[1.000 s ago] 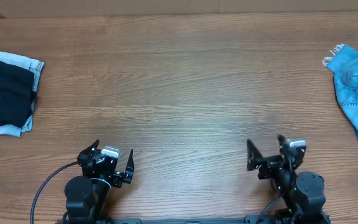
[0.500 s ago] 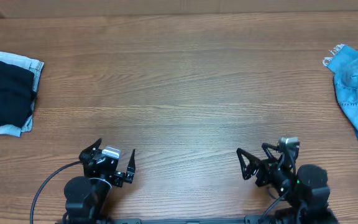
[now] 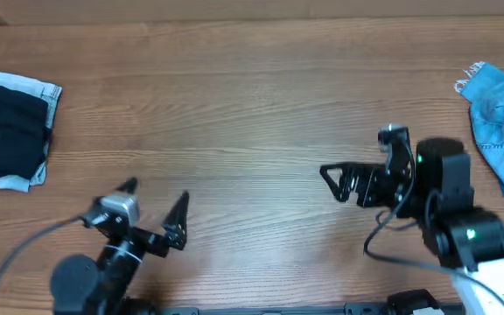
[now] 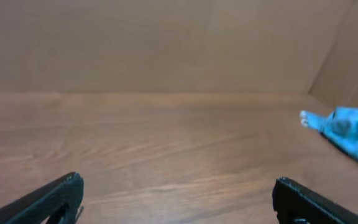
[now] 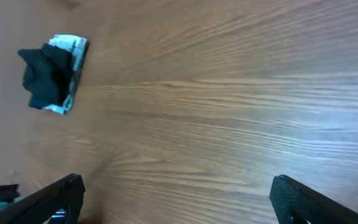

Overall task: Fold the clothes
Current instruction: 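Grasp the light-blue jeans waistband with the right gripper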

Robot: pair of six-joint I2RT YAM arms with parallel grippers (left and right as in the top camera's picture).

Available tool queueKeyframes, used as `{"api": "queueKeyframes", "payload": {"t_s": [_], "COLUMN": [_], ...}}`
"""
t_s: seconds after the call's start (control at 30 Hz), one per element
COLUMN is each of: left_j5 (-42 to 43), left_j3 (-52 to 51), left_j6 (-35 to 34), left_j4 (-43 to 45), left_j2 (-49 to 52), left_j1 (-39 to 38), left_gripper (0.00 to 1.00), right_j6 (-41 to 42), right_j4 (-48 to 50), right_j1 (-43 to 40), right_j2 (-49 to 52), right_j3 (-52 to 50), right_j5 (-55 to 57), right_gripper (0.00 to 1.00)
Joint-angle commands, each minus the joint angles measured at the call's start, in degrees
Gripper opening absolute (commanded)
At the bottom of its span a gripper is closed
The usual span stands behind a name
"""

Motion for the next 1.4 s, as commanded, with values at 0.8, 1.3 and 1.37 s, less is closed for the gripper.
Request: {"api": "queueKeyframes", "payload": {"t_s": [0.8,1.3,1.37], "left_j5": [-4.13,-3.96,-3.96], "left_j3": [48.11,48.11,48.11], "left_j6": [2.45,2.45,2.45], "left_j4": [-32.50,-33.11,-33.09], "left_j2": [70.25,74.01,74.01], "left_j1": [0.20,0.20,0.20], "left_gripper": [1.00,1.00,1.00], "right_j6": [7.69,-6.34,-8.68], "right_j4": [3.15,21.20,21.86], "right_j1": [-62.34,-65.37,-66.51], "right_j2": [46.99,60.13,60.19], "right_j3": [35.56,35.56,35.56], "right_j5": [6.78,8.28,8.35], "right_gripper": [1.00,1.00,1.00]}}
